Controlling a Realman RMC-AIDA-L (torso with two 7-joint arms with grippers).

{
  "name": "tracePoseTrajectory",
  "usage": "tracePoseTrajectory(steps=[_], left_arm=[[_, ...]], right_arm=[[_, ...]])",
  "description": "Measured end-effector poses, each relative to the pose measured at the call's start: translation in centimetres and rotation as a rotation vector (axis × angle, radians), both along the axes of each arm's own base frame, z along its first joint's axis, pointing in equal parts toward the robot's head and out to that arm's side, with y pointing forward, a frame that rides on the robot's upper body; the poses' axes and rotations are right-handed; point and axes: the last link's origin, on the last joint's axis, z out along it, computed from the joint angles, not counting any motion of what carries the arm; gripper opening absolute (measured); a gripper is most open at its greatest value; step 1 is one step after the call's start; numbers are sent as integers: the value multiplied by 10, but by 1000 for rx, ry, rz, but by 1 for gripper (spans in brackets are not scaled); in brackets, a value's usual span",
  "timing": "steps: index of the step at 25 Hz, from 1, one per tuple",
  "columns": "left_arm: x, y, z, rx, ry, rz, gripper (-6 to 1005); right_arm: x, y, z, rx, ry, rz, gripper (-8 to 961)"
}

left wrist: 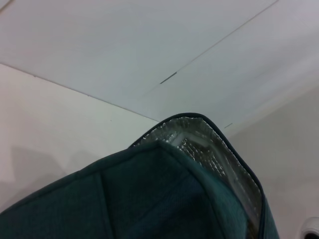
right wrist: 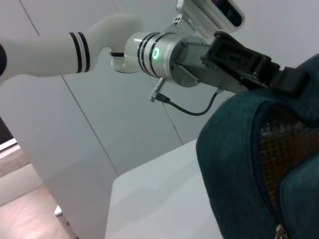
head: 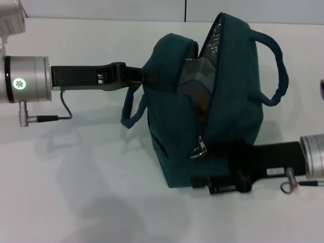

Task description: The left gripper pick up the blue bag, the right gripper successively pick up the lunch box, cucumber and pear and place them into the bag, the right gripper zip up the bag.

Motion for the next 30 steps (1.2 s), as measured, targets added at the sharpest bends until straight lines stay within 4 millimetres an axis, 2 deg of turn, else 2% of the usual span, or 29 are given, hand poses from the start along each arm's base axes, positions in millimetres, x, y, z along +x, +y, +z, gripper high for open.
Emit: tracePoseTrajectory(steps=[4, 8, 15, 30], left_arm=[[0, 0, 1, 2, 0, -1, 129], [-1, 0, 2, 5, 1, 0, 129], [-1, 0, 2, 5, 1, 1, 130], [-2, 1, 3, 12, 6, -7, 131]], right_arm=[[-3, -8, 4, -63, 17, 38, 692], [6, 1, 5, 17, -2, -26, 680], [9, 9, 1, 80, -26, -54, 640], [1, 13, -2, 80, -23, -30, 554]])
